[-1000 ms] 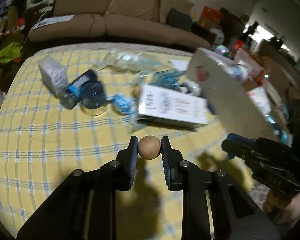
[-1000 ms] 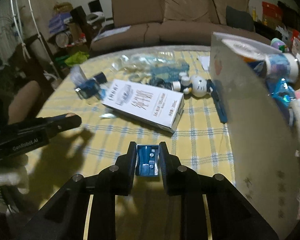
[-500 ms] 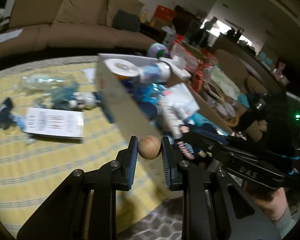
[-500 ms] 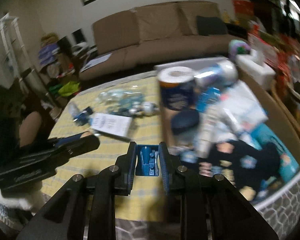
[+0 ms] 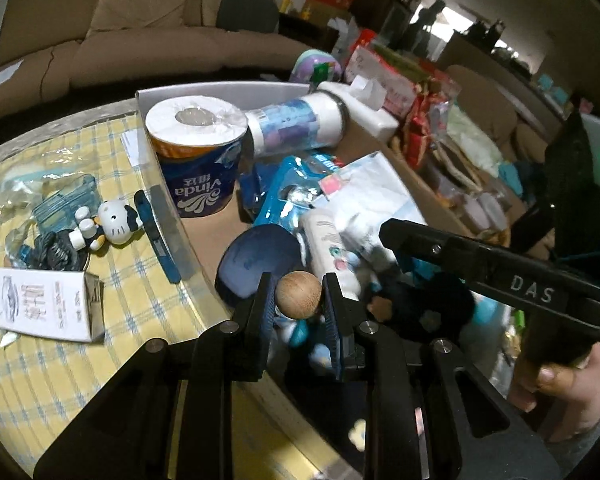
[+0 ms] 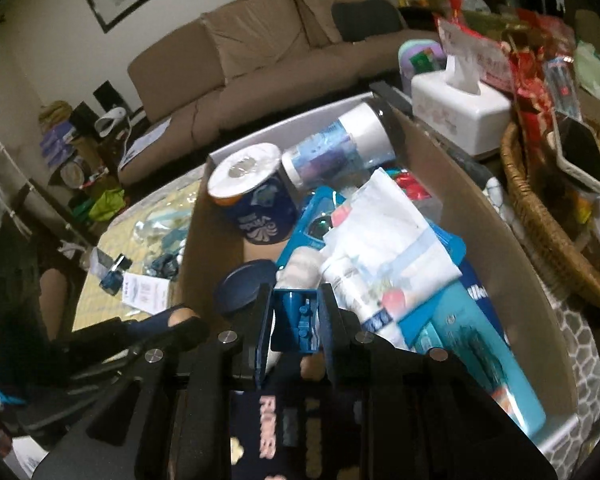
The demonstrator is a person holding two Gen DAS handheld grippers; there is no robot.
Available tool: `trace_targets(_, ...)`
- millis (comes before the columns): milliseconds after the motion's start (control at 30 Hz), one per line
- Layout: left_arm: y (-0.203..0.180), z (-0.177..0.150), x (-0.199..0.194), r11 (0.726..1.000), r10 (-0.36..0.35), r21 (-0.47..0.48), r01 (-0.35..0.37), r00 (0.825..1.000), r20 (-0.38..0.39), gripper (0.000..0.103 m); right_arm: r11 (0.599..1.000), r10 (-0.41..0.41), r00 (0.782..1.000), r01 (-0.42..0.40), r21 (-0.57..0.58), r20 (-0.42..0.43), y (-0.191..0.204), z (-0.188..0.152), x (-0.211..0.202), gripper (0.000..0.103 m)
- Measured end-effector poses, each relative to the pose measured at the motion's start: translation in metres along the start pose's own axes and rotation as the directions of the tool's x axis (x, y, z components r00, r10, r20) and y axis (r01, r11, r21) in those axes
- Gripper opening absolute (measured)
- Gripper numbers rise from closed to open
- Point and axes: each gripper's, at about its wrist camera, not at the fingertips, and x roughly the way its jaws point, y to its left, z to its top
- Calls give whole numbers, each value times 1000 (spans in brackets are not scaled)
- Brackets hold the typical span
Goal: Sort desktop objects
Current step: 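Carry the egg and blue packet over the box and open both tools, then withdraw both tools from the box back over the table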
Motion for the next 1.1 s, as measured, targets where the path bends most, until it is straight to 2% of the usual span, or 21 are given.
trace_targets(100,4,3,5,1000,-15,-18,15,1000,-6,22,1000,1,1000,-1,13,-8,-5,2,9,25)
trace_targets(133,5,4,5,1000,-16,-20,16,1000,-4,23,1000,7,1000,-7,22,-8,-7,2,11,25)
trace_targets(167,6,5,3,1000,-19,-23,19,1000,-1,29,999,13,1000,-13,32,-8,-9,2,12,26)
trace_targets(267,13,8,-6,999,-29,-45,30,1000,11,31,998,21,1000,-21,54,-2,-14,-1,11,28)
trace_targets(367,25,9,-30,997,-38,-70,41,998,50,36,998,23,1000,-24,54,18,-13,-3,2,28)
trace_targets(467,46,4,-64,997,-7,-78,15,995,99,45,999,29,999,-29,18,36,0,-6,-11,30)
trace_targets(567,65,-3,-82,995,55,-89,-45,993,107,50,999,37,998,-34,-40,58,22,-9,-19,45)
trace_targets(600,73,-6,-88,993,77,-100,-67,992,103,50,998,42,997,-39,-54,58,30,-9,-19,54)
trace_targets(633,79,-8,-93,991,89,-110,-77,991,101,52,997,45,998,-42,-62,53,36,-9,-18,56)
trace_targets(700,90,-13,-106,987,113,-128,-98,987,111,61,996,51,998,-47,-74,47,48,-9,-16,58)
trace_targets(767,96,-17,-118,986,127,-128,-110,983,129,79,995,65,997,-61,-78,52,61,-10,-17,74)
trace_targets(800,100,-20,-126,985,135,-127,-118,981,141,84,994,70,996,-66,-83,54,67,-10,-18,89)
trace_targets(833,103,-22,-133,985,139,-127,-120,979,152,95,993,73,996,-67,-96,59,75,-11,-19,97)
trace_targets(867,106,-25,-139,984,140,-128,-120,977,160,103,992,71,995,-64,-109,64,82,-11,-21,98)
trace_targets(1100,132,-45,-179,973,196,-157,-169,964,179,103,977,89,994,-73,-201,68,131,-19,-26,103)
